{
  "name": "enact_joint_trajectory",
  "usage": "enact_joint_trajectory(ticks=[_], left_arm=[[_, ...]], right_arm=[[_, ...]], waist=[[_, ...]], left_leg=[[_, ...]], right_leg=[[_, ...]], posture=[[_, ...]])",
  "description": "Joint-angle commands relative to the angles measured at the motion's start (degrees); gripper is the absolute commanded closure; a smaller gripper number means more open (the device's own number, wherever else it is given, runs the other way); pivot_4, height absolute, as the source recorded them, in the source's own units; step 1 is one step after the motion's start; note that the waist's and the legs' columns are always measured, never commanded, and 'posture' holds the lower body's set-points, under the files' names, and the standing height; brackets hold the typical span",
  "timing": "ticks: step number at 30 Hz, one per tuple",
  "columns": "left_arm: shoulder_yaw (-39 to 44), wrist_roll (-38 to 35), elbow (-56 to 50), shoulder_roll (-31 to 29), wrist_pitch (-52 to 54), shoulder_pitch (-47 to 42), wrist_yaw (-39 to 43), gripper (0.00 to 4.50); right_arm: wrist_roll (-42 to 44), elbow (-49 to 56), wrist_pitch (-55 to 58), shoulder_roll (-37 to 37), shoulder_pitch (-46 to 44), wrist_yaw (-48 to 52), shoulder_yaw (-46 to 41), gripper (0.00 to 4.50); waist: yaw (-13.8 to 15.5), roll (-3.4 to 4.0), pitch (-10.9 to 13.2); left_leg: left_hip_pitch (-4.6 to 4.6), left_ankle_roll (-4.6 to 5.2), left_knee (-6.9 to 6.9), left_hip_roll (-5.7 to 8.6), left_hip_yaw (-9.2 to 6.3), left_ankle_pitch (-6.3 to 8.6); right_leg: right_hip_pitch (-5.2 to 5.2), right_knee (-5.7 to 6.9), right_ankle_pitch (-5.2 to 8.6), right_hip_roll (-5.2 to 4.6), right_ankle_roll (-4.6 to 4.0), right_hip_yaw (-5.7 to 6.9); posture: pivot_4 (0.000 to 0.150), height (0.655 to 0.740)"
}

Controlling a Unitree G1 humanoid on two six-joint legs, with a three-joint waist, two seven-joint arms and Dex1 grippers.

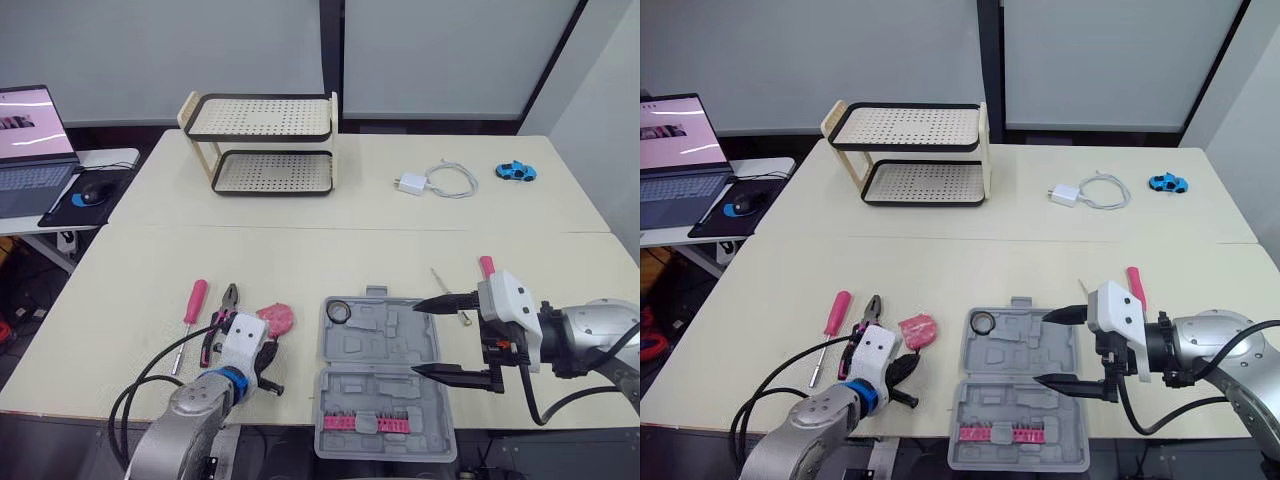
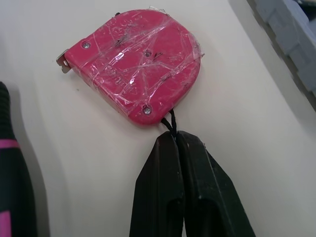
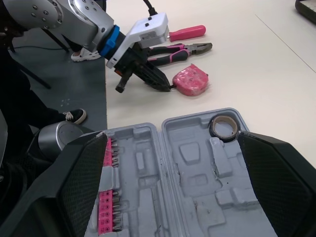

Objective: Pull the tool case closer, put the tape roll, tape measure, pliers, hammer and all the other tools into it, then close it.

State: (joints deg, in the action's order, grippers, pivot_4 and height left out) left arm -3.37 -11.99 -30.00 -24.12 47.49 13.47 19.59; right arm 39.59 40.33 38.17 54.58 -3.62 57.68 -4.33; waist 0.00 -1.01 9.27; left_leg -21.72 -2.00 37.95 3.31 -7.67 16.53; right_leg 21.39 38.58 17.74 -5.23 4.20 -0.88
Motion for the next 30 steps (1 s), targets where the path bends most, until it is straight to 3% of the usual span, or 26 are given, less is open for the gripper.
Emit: enact_joint_trajectory(ticks=[1,14,30], left_arm=[[1.5,-2.1,-5.0,-2.7,0.8,2.9,3.0,4.48],[5.3,-5.5,-7.8,-9.1,-0.2,9.5,8.5,4.48],[6.4,-6.7,-9.3,-10.2,0.7,11.2,9.3,4.48]], right_arm=[[1.2,1.6,-0.2,0.6,-0.8,1.0,0.0,0.0],[0.6,2.6,-0.3,1.2,-0.6,1.7,1.4,0.0],[-0.2,2.4,-0.8,1.0,-1.2,0.9,2.6,0.0]], waist=[[0.0,-0.03,0.0],[0.0,-0.02,0.1],[0.0,-0.02,0.1]], left_leg=[[-0.01,0.0,0.0,0.0,0.0,0.0],[-0.03,0.01,-0.02,-0.01,-0.01,0.01],[-0.04,0.01,-0.03,-0.02,-0.01,0.01]], right_leg=[[0.01,0.0,0.0,0.0,0.0,0.0],[0.01,-0.05,0.01,-0.01,-0.01,0.02],[0.01,-0.07,0.01,-0.01,-0.01,0.01]], posture=[[0.15,0.74],[0.15,0.74],[0.15,0.74]])
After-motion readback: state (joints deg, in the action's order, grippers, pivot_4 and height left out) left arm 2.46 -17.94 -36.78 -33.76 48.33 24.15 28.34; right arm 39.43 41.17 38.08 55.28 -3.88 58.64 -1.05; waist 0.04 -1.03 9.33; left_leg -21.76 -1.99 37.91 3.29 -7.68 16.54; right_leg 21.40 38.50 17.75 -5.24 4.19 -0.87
